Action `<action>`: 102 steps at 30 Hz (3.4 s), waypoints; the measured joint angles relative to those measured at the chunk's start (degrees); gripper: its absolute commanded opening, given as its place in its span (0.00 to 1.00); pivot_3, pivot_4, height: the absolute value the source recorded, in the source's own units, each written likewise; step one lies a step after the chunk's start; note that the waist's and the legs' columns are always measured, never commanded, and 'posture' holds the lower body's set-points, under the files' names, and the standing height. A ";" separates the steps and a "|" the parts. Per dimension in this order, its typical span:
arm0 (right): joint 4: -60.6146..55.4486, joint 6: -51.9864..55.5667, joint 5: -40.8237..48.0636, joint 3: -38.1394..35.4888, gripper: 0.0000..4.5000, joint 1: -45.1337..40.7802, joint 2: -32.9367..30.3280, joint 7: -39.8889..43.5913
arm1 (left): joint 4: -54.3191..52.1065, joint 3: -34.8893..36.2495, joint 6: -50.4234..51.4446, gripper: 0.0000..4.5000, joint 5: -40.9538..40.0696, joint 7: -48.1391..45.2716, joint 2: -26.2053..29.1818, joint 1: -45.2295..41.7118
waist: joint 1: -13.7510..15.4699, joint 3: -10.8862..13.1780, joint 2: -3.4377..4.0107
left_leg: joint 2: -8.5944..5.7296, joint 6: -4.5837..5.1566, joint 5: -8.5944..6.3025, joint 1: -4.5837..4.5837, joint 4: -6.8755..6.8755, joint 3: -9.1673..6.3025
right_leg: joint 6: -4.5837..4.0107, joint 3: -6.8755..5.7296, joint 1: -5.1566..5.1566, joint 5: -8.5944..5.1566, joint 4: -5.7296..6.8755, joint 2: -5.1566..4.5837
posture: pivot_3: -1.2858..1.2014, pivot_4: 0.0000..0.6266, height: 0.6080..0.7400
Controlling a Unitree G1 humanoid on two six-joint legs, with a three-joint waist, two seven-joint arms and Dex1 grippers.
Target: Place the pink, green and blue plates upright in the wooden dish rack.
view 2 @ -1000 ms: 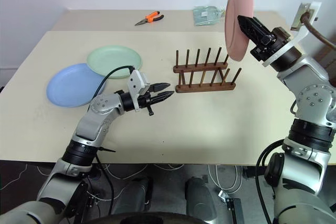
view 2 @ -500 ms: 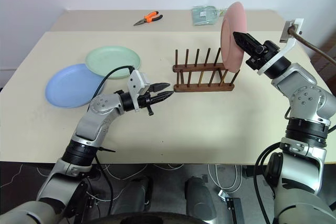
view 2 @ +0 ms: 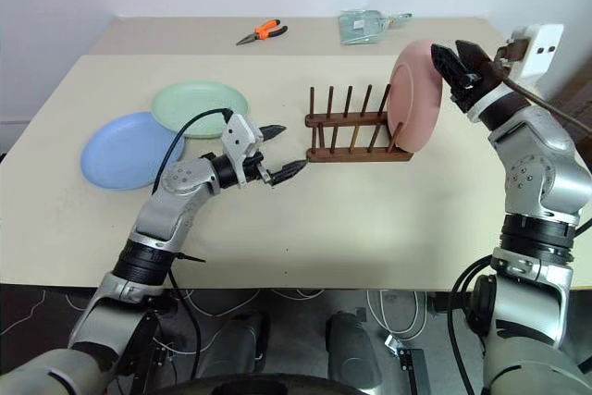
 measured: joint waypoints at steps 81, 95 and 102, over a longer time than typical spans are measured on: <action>-21.32 -12.97 -25.41 20.68 0.00 5.70 9.03 0.07 | -1.98 15.77 10.59 0.71 -16.03 27.31 5.18 -10.71 | -0.07 0.18 -0.60 | -0.04 -0.59 0.37 -0.72 0.04 -0.13 | 0.23 0.01 -0.73 0.41 0.12 0.06 | 0.52 0.24 1.00; -29.14 14.96 11.80 7.73 0.00 4.90 14.83 -7.46 | -8.58 -0.76 6.28 0.71 -11.90 -2.20 7.40 2.65 | -0.09 0.20 -0.56 | 0.00 -0.53 0.38 -0.75 0.06 -0.12 | 0.16 0.00 -0.80 0.44 0.18 0.03 | 0.52 0.24 1.00; -22.93 14.61 13.52 5.21 0.00 2.77 15.93 -10.46 | -11.45 -2.27 6.83 0.71 -11.77 -4.11 6.97 4.34 | -0.07 0.20 -0.54 | 0.00 -0.50 0.39 -0.75 0.07 -0.10 | 0.17 0.01 -0.82 0.44 0.22 0.04 | 0.52 0.24 1.00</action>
